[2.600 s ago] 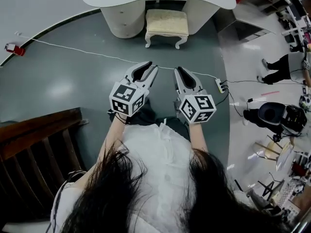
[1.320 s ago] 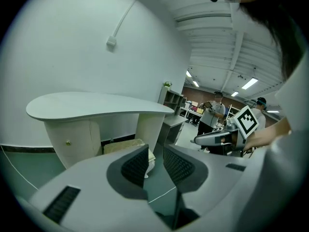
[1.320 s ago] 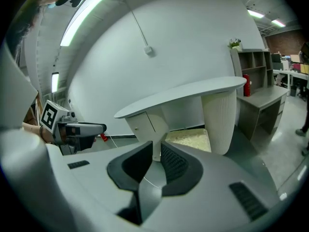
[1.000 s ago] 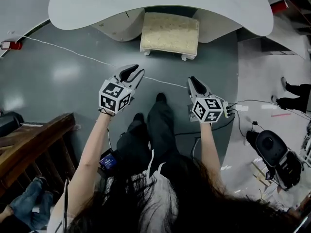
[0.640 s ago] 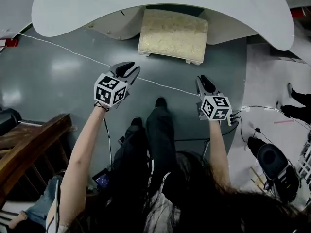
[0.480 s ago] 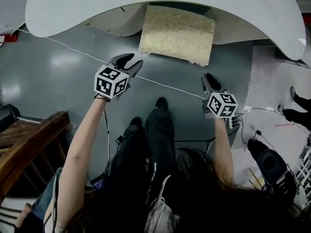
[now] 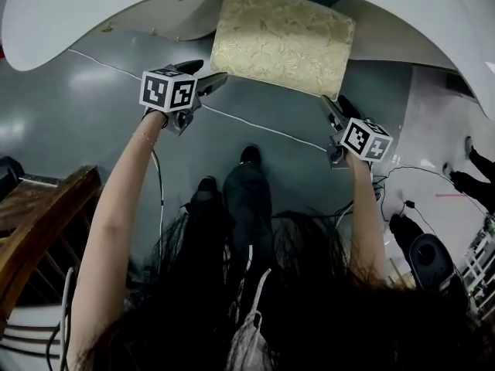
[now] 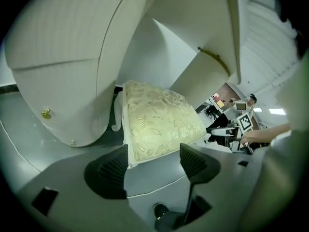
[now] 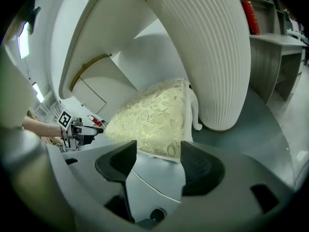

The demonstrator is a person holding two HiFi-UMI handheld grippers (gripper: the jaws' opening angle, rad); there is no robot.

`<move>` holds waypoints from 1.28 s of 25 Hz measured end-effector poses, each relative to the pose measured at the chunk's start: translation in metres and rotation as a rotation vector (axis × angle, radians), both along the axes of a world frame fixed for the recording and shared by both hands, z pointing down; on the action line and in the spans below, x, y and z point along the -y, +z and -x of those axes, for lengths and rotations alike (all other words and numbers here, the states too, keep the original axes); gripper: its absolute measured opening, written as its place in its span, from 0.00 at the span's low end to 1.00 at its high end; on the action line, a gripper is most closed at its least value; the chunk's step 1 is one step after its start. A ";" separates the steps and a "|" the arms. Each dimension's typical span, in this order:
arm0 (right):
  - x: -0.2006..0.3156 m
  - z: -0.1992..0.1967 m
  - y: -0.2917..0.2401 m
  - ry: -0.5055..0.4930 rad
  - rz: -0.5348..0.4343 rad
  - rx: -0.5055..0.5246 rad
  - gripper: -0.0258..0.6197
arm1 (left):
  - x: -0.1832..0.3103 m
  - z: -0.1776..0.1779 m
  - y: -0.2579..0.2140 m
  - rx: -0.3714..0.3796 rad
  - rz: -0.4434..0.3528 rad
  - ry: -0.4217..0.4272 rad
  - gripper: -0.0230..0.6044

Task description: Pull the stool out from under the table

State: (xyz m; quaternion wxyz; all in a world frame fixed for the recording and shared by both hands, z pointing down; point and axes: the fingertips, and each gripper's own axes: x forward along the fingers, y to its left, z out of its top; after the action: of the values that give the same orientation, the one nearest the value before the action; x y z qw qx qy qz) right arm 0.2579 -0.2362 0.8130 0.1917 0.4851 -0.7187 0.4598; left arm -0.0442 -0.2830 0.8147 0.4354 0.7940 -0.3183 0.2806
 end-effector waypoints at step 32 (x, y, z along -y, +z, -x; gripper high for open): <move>0.019 -0.004 0.042 -0.077 0.219 0.227 0.49 | 0.001 -0.020 0.047 -0.089 0.260 -0.109 0.62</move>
State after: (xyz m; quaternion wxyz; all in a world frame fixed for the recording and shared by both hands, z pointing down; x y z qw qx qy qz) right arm 0.2618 -0.2548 0.8552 0.1786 0.3784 -0.6994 0.5794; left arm -0.0247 -0.2840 0.8615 0.5627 0.7242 -0.3023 0.2599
